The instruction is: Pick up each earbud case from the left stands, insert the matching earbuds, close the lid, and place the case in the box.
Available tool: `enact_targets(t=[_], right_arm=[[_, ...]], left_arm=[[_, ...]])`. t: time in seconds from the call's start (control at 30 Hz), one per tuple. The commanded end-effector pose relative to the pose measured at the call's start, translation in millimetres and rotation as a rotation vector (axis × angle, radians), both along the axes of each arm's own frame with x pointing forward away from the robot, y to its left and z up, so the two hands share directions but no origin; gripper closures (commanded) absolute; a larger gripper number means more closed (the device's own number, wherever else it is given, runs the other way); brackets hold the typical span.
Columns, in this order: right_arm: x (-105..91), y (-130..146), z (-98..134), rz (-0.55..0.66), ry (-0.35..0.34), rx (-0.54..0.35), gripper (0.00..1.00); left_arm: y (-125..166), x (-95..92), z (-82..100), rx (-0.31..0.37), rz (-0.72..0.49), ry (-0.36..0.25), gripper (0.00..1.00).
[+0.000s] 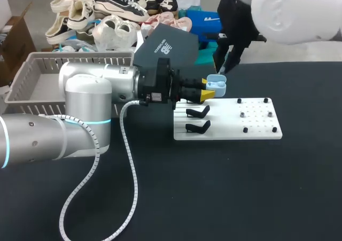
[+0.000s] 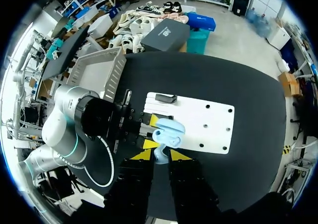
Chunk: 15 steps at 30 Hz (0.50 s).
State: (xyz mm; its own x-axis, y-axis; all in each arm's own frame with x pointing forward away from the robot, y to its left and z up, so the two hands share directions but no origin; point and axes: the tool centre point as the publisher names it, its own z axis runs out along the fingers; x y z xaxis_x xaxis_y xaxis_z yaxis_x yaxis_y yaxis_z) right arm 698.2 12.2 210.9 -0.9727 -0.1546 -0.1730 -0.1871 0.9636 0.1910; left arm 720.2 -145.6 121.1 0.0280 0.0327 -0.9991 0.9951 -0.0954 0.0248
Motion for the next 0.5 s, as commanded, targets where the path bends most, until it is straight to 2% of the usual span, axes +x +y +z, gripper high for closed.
enact_targets(t=[0.03, 0.5], right_arm=[[4.1, 10, 1, 0.014, 0.046, -0.021, 1.0], [5.6, 7, -15, 0.052, 0.054, -0.049, 1.0]], left_arm=[[0, 0.6, -0.3, 0.001, -0.001, 0.0, 1.0], [0, 0.6, -0.3, 0.001, -0.001, 0.0, 1.0]])
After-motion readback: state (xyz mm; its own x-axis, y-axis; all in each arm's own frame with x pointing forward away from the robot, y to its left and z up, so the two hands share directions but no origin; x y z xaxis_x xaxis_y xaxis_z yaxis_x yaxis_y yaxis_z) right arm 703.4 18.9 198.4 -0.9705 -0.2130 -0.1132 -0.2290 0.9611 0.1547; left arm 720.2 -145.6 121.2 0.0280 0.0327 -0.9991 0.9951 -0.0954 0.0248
